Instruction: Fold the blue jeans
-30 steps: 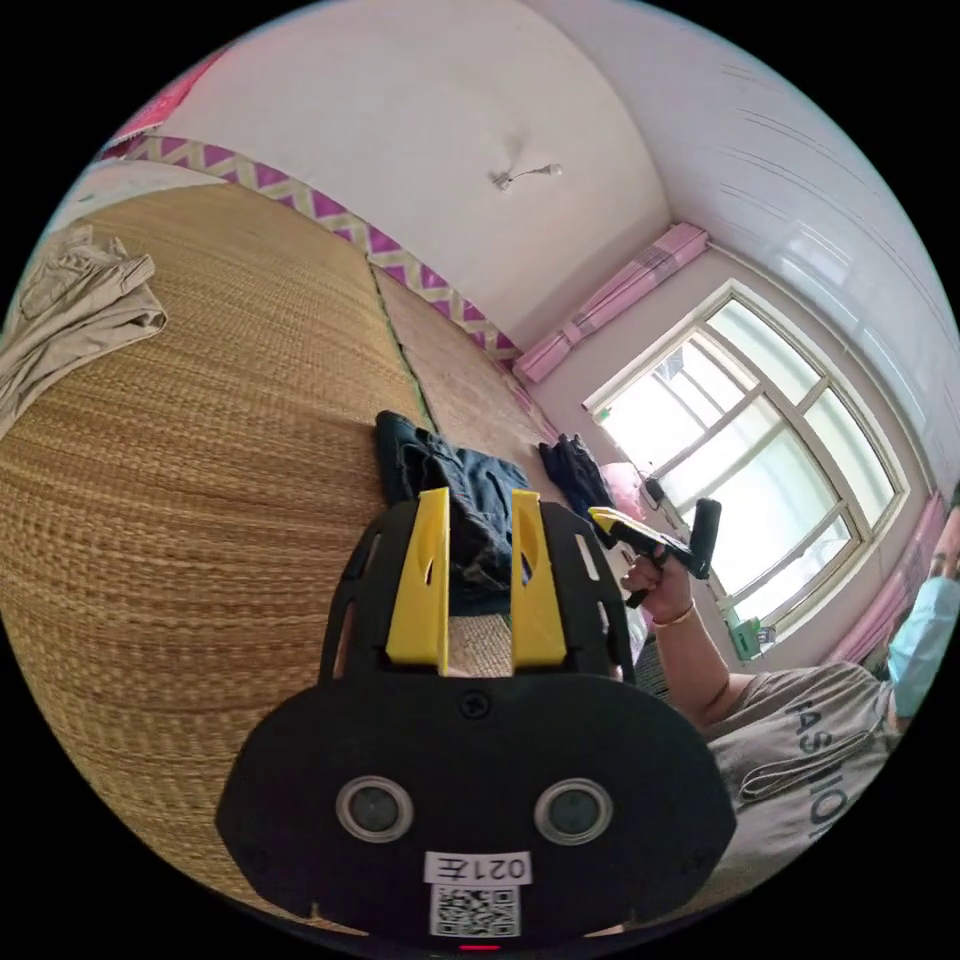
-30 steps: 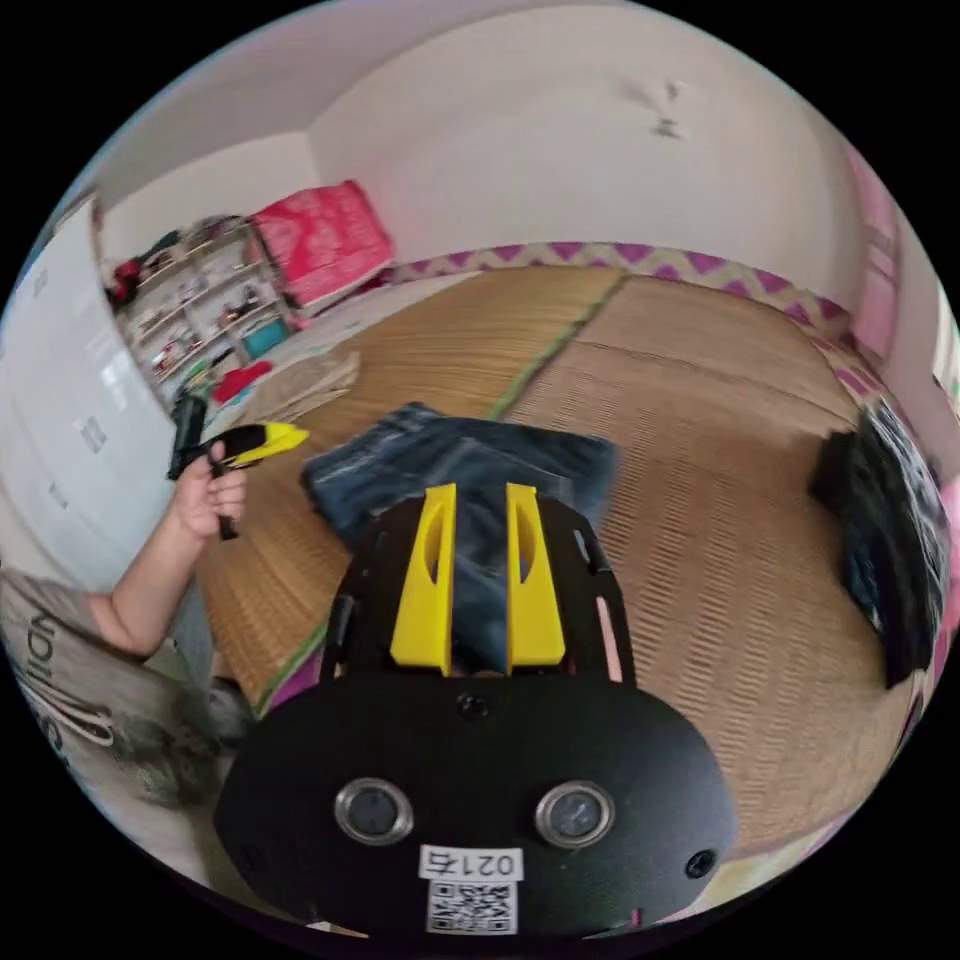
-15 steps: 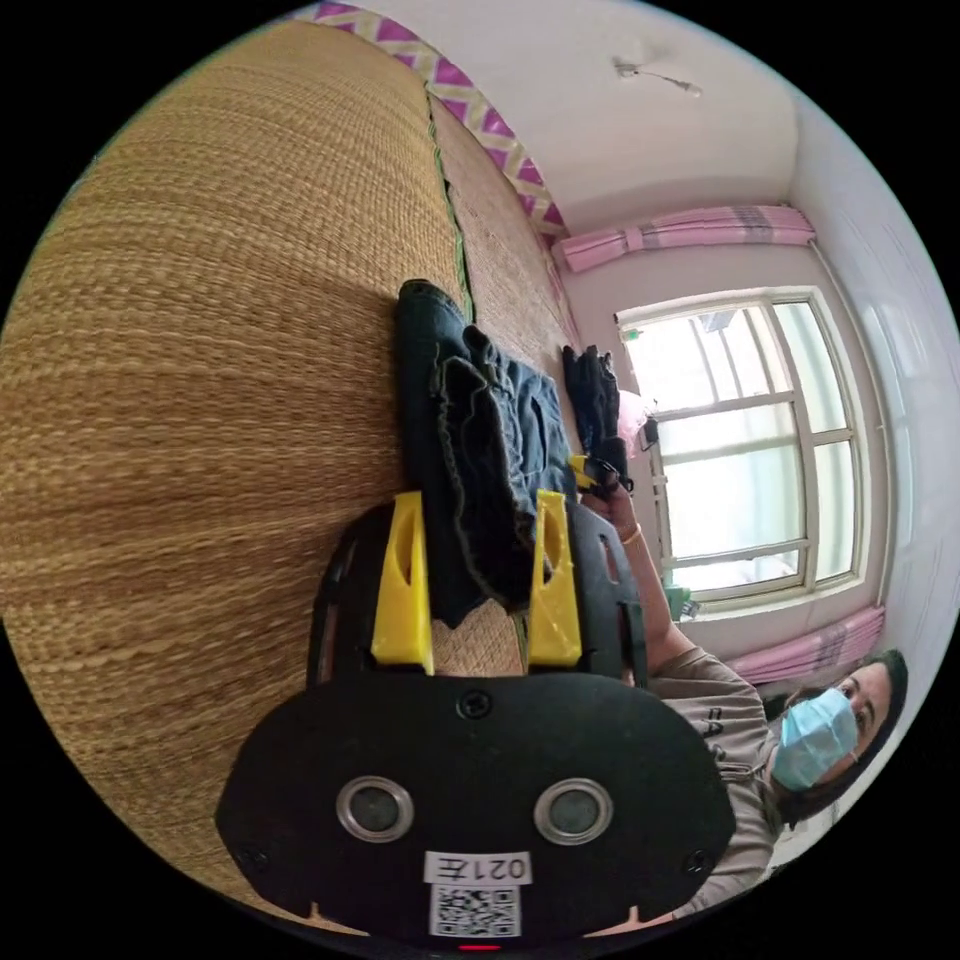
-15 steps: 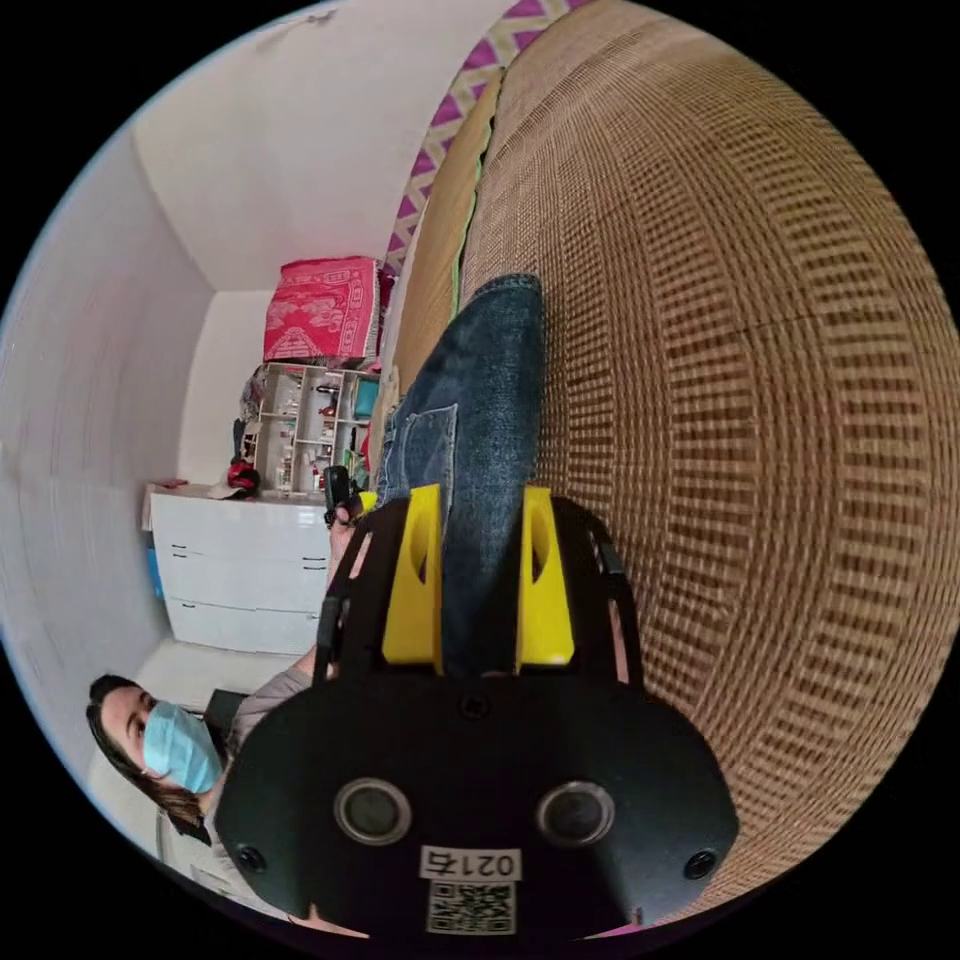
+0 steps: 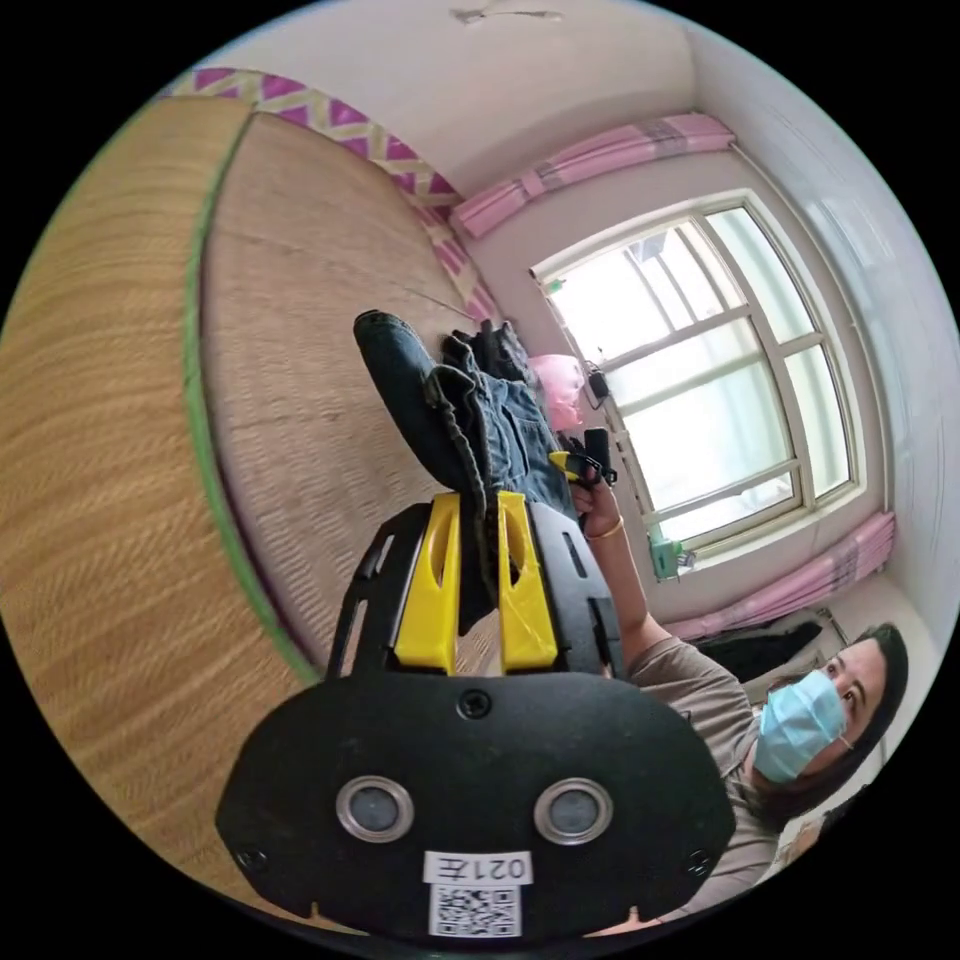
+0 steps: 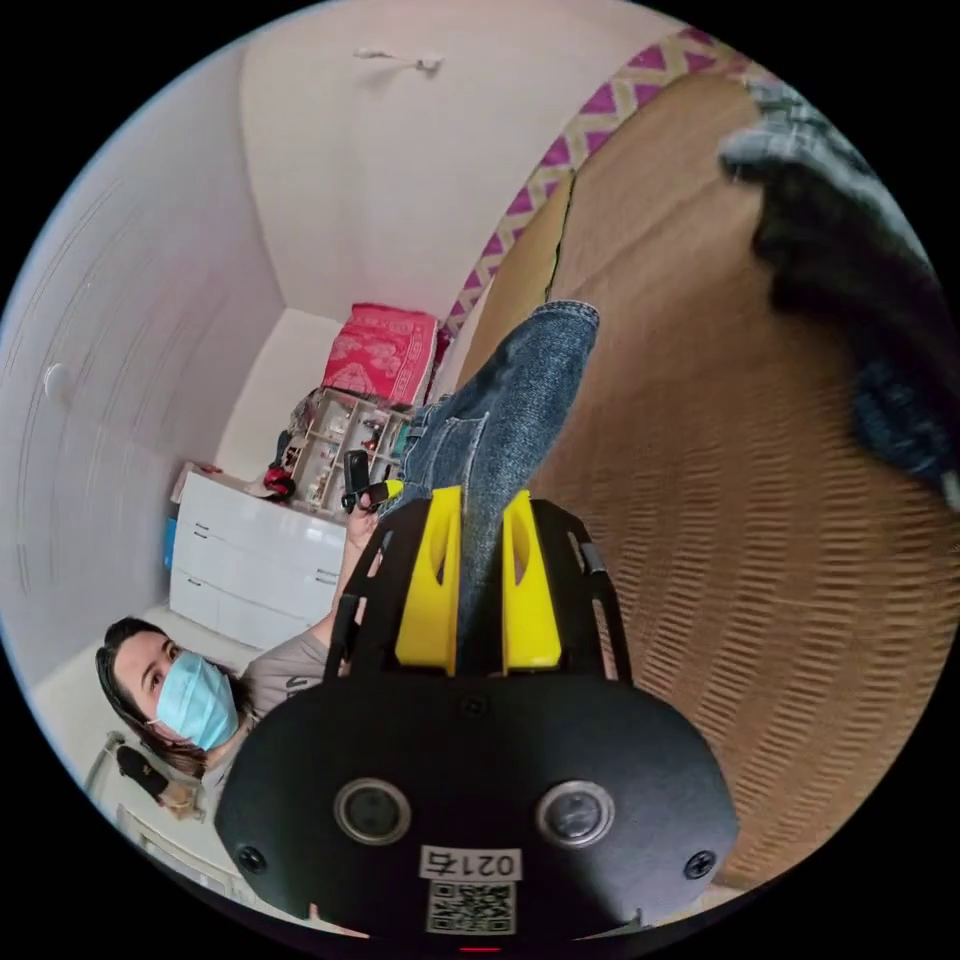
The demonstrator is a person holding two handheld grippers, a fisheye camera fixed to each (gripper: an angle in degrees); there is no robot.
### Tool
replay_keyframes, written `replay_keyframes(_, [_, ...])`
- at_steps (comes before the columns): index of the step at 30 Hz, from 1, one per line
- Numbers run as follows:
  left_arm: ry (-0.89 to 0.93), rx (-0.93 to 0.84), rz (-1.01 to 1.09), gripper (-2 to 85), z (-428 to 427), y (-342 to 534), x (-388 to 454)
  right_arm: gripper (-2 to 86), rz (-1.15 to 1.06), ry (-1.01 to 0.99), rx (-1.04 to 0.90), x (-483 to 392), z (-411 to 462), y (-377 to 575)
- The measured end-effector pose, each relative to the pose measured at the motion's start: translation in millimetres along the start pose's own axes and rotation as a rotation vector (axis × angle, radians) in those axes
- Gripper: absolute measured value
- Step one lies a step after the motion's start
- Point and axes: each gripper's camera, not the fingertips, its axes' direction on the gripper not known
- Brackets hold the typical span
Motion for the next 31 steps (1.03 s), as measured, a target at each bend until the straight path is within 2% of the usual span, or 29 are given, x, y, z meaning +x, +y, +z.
replay_keyframes(5, [0.090, 0.002, 0.100, 5.6, 150, -158, 100, 6.8, -0.050, 0.192, 0.253, -38, -221, -13])
replay_keyframes(8, [0.117, 0.085, 0.104, 6.0, 221, -247, 159, 7.1, -0.033, 0.236, 0.413, -47, -316, -19])
replay_keyframes(10, [0.093, 0.132, 0.112, 5.3, 261, -295, 185, 7.5, -0.007, 0.244, 0.509, -38, -352, -24])
replay_keyframes(12, [0.058, 0.167, 0.065, 1.9, 277, -301, 178, 8.7, 0.053, 0.249, 0.616, -16, -375, -25])
replay_keyframes(14, [0.075, 0.172, 0.035, -0.1, 288, -288, 158, 11.3, 0.198, 0.357, 0.710, 21, -391, -22])
replay_keyframes(17, [0.114, 0.084, 0.038, -0.8, 292, -241, 120, 11.3, 0.328, 0.524, 0.691, 56, -399, -16])
replay_keyframes(21, [0.096, -0.009, 0.083, -0.9, 239, -143, 87, 10.2, 0.289, 0.479, 0.792, 48, -401, 8])
replay_keyframes(24, [0.086, -0.029, 0.135, -0.9, 179, -65, 84, 7.8, 0.193, 0.490, 0.783, -2, -379, 11])
replay_keyframes(27, [-0.008, 0.001, 0.210, -0.9, 109, 25, 94, 2.6, 0.010, 0.569, 0.667, -85, -322, 0])
replay_keyframes(29, [-0.088, 0.045, 0.254, -0.9, 63, 84, 99, 0.2, -0.212, 0.590, 0.588, -164, -254, -4])
replay_keyframes(31, [-0.145, 0.124, 0.282, -1.0, -1, 165, 98, -0.2, -0.331, 0.603, 0.524, -218, -196, -7])
